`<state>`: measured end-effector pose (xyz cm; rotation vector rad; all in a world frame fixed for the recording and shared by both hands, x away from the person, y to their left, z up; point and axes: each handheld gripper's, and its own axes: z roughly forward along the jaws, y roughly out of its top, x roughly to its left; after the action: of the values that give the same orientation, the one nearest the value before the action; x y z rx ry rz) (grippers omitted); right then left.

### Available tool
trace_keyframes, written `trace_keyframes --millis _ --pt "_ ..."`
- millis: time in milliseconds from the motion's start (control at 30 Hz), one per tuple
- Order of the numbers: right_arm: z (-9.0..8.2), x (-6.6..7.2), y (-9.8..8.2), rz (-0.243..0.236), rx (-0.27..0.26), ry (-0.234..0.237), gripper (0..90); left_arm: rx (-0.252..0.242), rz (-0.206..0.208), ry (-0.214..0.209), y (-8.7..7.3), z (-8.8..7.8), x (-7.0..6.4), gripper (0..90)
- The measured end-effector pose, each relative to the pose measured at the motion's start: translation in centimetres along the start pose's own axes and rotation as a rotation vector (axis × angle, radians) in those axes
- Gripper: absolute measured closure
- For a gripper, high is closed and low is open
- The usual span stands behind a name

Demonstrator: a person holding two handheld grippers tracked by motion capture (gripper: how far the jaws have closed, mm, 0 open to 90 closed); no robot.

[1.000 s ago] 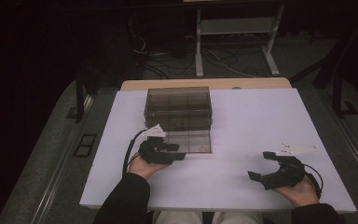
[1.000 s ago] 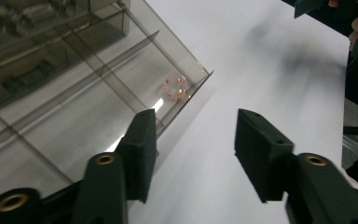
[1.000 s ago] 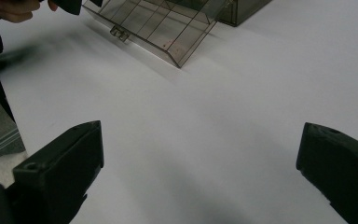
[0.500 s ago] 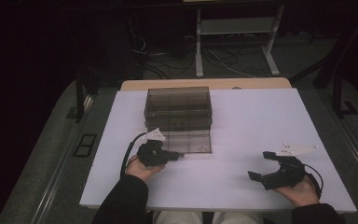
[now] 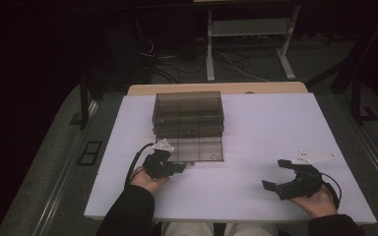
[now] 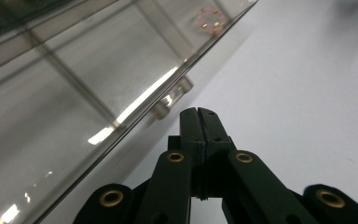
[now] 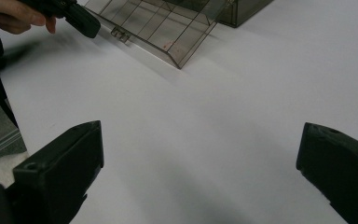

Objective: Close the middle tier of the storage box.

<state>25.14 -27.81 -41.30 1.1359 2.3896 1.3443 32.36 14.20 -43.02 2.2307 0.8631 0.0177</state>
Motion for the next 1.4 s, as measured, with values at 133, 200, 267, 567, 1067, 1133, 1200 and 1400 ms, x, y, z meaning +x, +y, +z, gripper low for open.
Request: trace_keyframes --millis 133,200,267,567,1067,1133,1200,1400 --pt "0.0 0.0 0.0 -0.003 -0.002 0.0 0.0 0.024 -0.029 0.028 -0.3 0.3 0.2 89.0" --pt "0.0 0.0 0.0 -0.003 -0.003 0.001 0.0 0.037 -0.029 0.034 -0.4 0.4 0.3 89.0" --pt "0.0 0.0 0.0 -0.004 -0.002 0.0 0.0 0.042 -0.031 0.038 -0.4 0.5 0.2 89.0" --pt "0.0 0.0 0.0 -0.004 -0.003 0.002 0.0 0.029 -0.078 0.09 -0.4 0.9 0.3 89.0" --pt "0.0 0.0 0.0 -0.004 -0.003 0.002 0.0 0.018 -0.053 0.148 0.0 1.2 0.2 89.1" --pt "0.0 0.0 0.0 -0.005 -0.004 0.003 0.0 0.009 -0.057 0.154 0.0 1.1 0.2 89.1" --pt "0.0 0.0 0.0 -0.005 -0.002 0.003 0.0 -0.011 -0.065 0.157 0.0 1.0 0.3 89.1" --pt "0.0 0.0 0.0 -0.003 -0.001 0.004 0.0 0.0 -0.06 0.163 0.1 1.1 0.2 89.1"
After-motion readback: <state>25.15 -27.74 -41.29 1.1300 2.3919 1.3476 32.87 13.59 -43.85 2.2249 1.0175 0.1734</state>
